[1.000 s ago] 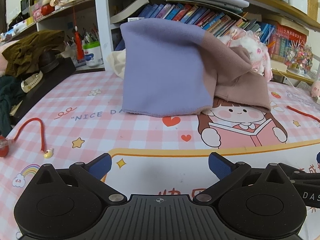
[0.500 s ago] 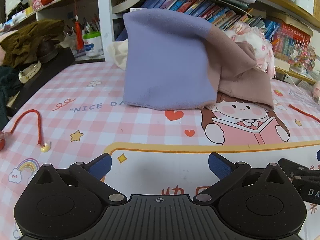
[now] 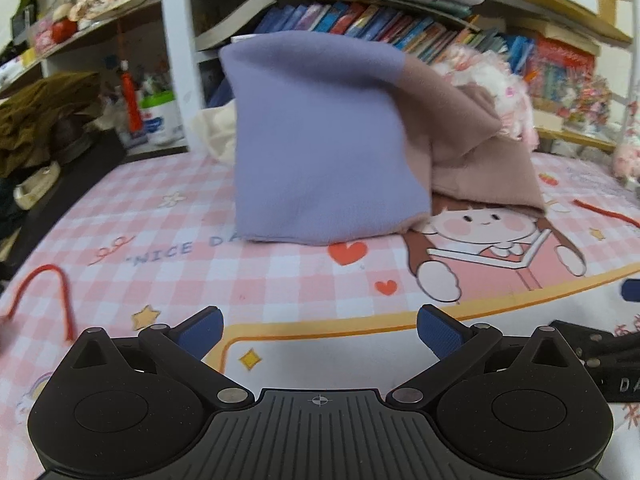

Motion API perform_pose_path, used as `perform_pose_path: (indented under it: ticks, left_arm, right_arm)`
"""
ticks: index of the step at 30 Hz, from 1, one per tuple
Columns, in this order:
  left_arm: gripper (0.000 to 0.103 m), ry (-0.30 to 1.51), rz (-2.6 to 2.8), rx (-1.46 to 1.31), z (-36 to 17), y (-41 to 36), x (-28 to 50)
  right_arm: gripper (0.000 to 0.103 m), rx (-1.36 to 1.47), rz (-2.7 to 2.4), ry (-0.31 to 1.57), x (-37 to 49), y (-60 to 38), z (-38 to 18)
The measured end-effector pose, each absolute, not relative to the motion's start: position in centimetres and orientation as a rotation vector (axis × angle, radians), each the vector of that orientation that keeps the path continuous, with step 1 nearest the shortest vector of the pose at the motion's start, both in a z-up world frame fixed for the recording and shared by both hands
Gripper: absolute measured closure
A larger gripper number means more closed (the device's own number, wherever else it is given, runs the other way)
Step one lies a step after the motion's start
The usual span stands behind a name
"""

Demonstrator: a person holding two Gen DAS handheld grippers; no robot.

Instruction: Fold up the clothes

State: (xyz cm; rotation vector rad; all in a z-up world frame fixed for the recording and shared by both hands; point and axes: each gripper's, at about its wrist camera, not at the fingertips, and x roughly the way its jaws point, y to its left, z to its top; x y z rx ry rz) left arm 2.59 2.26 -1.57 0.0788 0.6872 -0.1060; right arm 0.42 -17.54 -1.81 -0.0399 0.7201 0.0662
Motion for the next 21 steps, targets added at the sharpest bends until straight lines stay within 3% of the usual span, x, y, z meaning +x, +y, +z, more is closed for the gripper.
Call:
perform_pose_path:
  ticks: [6,13,21]
  left_arm:
    - [0.0,0.774,-0.196,-0.091,-1.7,4.3,3.8]
    - [0.0,0.757,-0.248,0.014,-0.7,4.2,5.5]
    - [0.0,0.753,-0.127,-0.05,0.0,7.7,11.0]
  right_arm:
    - [0.0,-0.047,0.038,0.698,0.6,-18.1,-1.6]
    - [0.001,0.024,0.04,0.746,0.5,-18.6,-1.4]
    - [0.001,0.013,0.008,0.745,-0.8,-18.2,-0.2]
